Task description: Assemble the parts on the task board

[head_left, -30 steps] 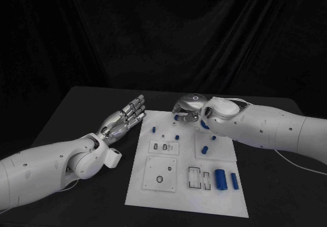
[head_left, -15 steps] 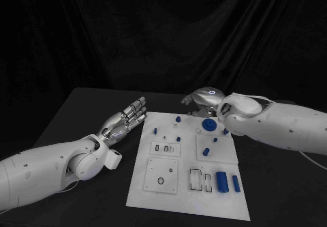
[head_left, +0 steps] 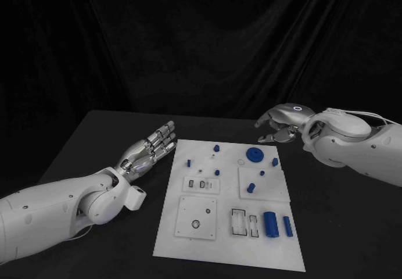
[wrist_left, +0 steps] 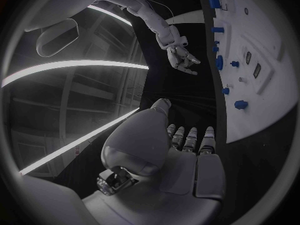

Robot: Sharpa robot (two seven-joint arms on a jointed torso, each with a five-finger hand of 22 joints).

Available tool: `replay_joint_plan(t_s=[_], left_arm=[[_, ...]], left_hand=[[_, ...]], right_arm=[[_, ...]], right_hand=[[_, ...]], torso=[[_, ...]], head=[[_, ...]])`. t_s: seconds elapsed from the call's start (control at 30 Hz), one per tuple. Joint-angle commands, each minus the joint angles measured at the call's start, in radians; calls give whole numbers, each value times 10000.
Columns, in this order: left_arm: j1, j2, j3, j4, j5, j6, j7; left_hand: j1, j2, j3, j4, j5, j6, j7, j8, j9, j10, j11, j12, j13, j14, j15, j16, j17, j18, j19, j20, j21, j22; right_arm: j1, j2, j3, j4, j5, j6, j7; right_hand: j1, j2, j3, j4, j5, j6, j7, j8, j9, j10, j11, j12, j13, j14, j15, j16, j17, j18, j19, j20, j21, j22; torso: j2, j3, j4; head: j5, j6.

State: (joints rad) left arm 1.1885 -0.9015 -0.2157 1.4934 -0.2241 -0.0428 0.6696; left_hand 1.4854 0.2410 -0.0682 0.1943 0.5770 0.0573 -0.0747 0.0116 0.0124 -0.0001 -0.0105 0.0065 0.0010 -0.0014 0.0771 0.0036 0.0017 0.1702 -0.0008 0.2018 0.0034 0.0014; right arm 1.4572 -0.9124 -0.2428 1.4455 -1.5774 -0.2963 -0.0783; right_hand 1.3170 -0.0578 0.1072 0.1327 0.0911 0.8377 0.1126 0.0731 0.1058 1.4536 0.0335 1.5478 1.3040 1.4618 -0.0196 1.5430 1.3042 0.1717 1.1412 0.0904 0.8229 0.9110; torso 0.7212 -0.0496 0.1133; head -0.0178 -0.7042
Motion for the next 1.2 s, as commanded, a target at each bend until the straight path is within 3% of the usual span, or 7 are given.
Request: replay_joint_plan(t_s=[0.03,0.17,0.47,0.77,0.93,1.1,1.2], left_arm=[[-2,21,8,3,-6,76,92],[-8,9,7,-8,-6,101,67],[-22,2,7,-30,-6,170,21],[-28,-9,7,-27,-6,216,-22],[-29,-15,7,-12,-6,232,-39],[-29,-9,7,-17,-6,246,-63],[-30,-2,7,-23,-6,259,-78]], left_hand=[[-84,9,45,14,57,-5,55,40,8,1,-6,-65,-10,14,68,-36,-17,89,8,92,-34,-14],[-59,11,70,-17,78,-10,88,37,5,1,-18,-65,-10,14,99,-36,-17,90,8,117,-34,-14],[-43,9,87,-43,85,-17,83,34,3,1,-47,-65,-10,14,115,-36,-17,88,8,134,-34,-14],[-37,9,96,-55,88,-13,72,35,4,1,-65,-65,-10,14,122,-36,-17,87,8,141,-34,-14],[-37,9,96,-55,88,-13,72,35,4,1,-65,-65,-10,14,122,-36,-17,87,8,141,-34,-14],[-34,9,101,-62,90,-21,70,32,2,1,-67,-65,-10,14,127,-36,-17,86,8,146,-34,-14],[-34,9,101,-62,90,-21,70,32,2,1,-67,-65,-10,14,127,-36,-17,86,8,146,-34,-14]], right_arm=[[-208,-89,-22,-12,193,744,-798],[-474,-76,-29,-169,217,762,-814],[-869,191,-32,-533,230,539,-607],[-985,387,-32,-742,232,293,-380],[-1014,472,-32,-803,232,165,-255],[-1026,551,-31,-854,232,130,-177],[-1038,607,-31,-904,232,92,-131]], right_hand=[[-214,-30,-86,137,35,-113,18,-50,38,1172,-22,230,2668,1090,-35,278,2666,-246,422,-23,675,646],[-327,-38,-115,212,59,-167,-46,-50,58,1172,-78,230,2668,1090,-80,278,2666,-276,582,-58,923,911],[-305,-88,-40,230,209,-3,-107,11,164,1172,-187,230,2668,1090,-239,278,2666,-565,1686,-228,2537,2376],[-204,-52,50,152,687,6,-112,-13,187,1172,-213,230,2668,1090,-270,278,2666,-613,1863,-269,2812,2668],[-140,13,125,94,1047,80,-34,6,213,1172,-163,230,2668,1090,-238,278,2666,-618,1857,-255,2819,2724],[-108,55,208,33,1579,102,14,-12,225,1172,-119,230,2668,1090,-201,278,2666,-624,1869,-222,2848,2812],[-100,61,227,19,1667,104,17,-16,226,1172,-116,230,2668,1090,-197,278,2666,-622,1864,-217,2841,2818]], torso=[[-36,-50,-64],[-46,-65,-132],[-38,-55,-74],[-24,-63,-94],[-23,-75,-85],[-28,-80,-55],[-42,-83,-69]], head=[[59,-21],[111,-44],[44,-94],[51,-161],[47,-164],[-11,-178],[-46,-218]])
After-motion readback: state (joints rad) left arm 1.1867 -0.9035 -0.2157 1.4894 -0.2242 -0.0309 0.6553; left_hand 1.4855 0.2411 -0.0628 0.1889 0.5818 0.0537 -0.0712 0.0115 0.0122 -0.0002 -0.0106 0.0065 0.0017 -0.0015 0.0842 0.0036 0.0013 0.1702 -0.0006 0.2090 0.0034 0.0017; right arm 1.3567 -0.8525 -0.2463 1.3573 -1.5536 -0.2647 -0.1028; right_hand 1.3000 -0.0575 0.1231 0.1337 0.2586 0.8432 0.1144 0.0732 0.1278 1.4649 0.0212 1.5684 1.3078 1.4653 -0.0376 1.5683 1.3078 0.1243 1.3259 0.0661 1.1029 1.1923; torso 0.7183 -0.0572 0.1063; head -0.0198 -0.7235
